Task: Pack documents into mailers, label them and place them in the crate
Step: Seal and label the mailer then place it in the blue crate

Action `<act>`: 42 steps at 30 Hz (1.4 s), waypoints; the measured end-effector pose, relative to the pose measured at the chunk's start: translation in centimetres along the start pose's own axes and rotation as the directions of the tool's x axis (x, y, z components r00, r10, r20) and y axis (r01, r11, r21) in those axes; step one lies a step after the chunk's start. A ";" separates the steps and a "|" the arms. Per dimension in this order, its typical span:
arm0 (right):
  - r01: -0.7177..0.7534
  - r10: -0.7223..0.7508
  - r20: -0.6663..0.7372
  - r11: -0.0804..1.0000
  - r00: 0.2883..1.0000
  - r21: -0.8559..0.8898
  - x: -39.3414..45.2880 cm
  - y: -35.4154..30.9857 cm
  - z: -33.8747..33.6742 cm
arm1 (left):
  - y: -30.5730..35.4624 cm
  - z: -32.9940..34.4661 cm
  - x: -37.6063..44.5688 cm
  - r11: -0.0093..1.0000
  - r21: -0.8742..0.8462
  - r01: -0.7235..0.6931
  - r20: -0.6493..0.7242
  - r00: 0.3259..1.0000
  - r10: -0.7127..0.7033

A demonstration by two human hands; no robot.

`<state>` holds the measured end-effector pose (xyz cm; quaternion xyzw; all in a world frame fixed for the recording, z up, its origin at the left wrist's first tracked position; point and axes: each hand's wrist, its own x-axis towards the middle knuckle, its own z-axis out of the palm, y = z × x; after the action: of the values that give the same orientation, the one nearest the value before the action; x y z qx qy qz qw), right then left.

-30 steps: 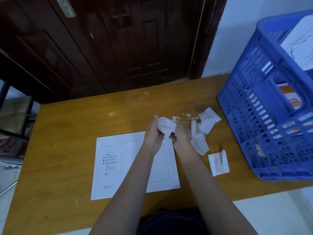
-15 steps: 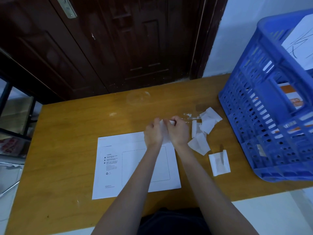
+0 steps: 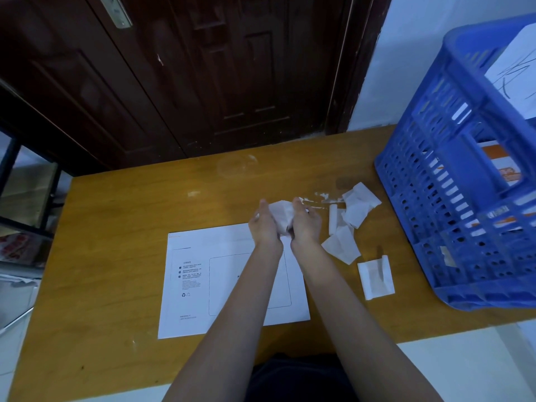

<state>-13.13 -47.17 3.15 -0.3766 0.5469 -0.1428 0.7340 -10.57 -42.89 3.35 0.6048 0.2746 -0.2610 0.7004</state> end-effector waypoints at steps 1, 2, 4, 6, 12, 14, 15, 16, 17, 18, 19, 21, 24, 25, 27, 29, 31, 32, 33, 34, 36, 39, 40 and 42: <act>-0.003 0.003 0.004 1.000 1.000 -0.010 0.0 0.0 -0.1 | 0.2 -0.1 -0.1 0.999 -0.024 0.030 0.005 1.000 -0.030; 0.013 -0.013 0.003 0.999 1.000 -0.047 0.1 0.0 -0.1 | 0.5 -0.2 -0.2 0.997 -0.038 0.066 0.018 0.998 -0.065; 0.112 -0.122 -0.045 0.977 0.991 -0.179 0.4 0.0 -0.4 | 0.9 -0.5 -0.4 0.992 -0.049 0.120 0.054 0.992 -0.118; 0.225 -0.276 -0.103 0.910 0.956 -0.349 0.5 -0.1 -0.7 | 0.6 -0.7 -0.1 0.997 0.051 0.064 0.038 0.997 -0.066; 0.376 -0.466 -0.040 0.759 0.884 -0.531 0.2 0.0 -0.7 | -0.5 -0.1 -0.8 0.927 0.341 -0.154 -0.024 0.985 0.173; 0.372 -0.429 -0.017 0.800 0.903 -0.470 0.5 -0.2 -0.8 | -0.2 -0.1 -0.5 0.927 0.337 -0.162 0.023 0.986 0.164; 0.357 -0.396 0.001 0.827 0.918 -0.434 0.6 -0.5 -0.9 | 0.1 -0.2 -0.3 0.936 0.319 -0.149 0.047 0.989 0.141; 0.341 -0.364 0.028 0.841 0.931 -0.419 0.8 -0.8 -1.2 | 0.4 -0.4 -0.1 0.946 0.296 -0.129 0.075 0.991 0.112; 0.329 -0.336 0.060 0.843 0.940 -0.426 1.0 -1.0 -1.5 | 0.8 -0.5 0.0 0.955 0.275 -0.113 0.100 0.991 0.089; 0.316 -0.308 0.092 0.843 0.947 -0.434 1.1 -1.2 -1.8 | 1.2 -0.7 0.1 0.961 0.258 -0.100 0.119 0.990 0.071; 0.300 -0.280 0.112 0.852 0.954 -0.428 1.2 -1.3 -2.0 | 1.5 -0.9 0.1 0.964 0.251 -0.084 0.131 0.990 0.052; 0.246 -0.207 0.138 0.885 0.969 -0.395 1.2 -1.5 -2.4 | 2.0 -1.2 0.1 0.965 0.257 -0.049 0.141 0.990 0.013; 0.166 -0.112 0.166 0.920 0.980 -0.355 1.4 -1.8 -3.1 | 2.4 -1.6 0.3 0.972 0.232 0.043 0.115 0.991 -0.071; 0.150 -0.095 0.173 0.929 0.980 -0.338 1.4 -1.8 -3.3 | 2.3 -1.7 0.3 0.975 0.208 0.078 0.104 0.989 -0.102; 0.120 -0.060 0.190 0.939 0.980 -0.321 1.6 -1.8 -3.5 | 2.0 -2.0 0.4 0.982 0.121 0.144 0.106 0.982 -0.157; 0.085 -0.020 0.202 0.945 0.979 -0.315 1.6 -1.6 -3.5 | 1.8 -2.3 0.1 0.981 -0.030 0.194 0.174 0.967 -0.186; 0.056 -0.008 0.156 0.949 0.988 -0.311 1.6 -1.4 -3.2 | 1.4 -2.7 0.1 0.944 -0.200 0.261 0.288 0.937 -0.198; 0.055 -0.019 0.117 0.948 0.993 -0.314 1.7 -1.4 -3.0 | 1.2 -2.8 0.1 0.925 -0.243 0.291 0.324 0.924 -0.206; 0.068 -0.044 0.081 0.944 0.996 -0.323 1.8 -1.2 -2.8 | 1.0 -2.9 0.1 0.926 -0.235 0.296 0.334 0.919 -0.209; 0.096 -0.083 0.053 0.936 0.995 -0.338 1.8 -1.2 -2.6 | 0.7 -2.8 0.2 0.944 -0.181 0.276 0.327 0.922 -0.207; 0.170 -0.178 0.015 0.912 0.984 -0.373 1.8 -1.0 -2.3 | 0.2 -2.4 -0.2 0.984 -0.006 0.176 0.274 0.947 -0.168; 0.273 -0.313 -0.026 0.863 0.949 -0.424 1.4 -0.9 -2.1 | -0.6 -1.6 -1.0 0.989 0.147 -0.015 0.243 0.970 -0.021; 0.295 -0.345 -0.037 0.850 0.938 -0.437 1.3 -0.8 -2.0 | -0.8 -1.5 -1.2 0.983 0.165 -0.084 0.266 0.963 0.038; 0.306 -0.376 -0.060 0.827 0.925 -0.471 1.3 -0.6 -1.9 | -0.9 -1.2 -1.9 0.970 0.176 -0.168 0.364 0.927 0.094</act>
<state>-14.30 -49.16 2.46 -0.6169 0.5423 -0.1685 0.5449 -12.64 -41.76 3.86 0.6340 0.0753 -0.3444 0.6883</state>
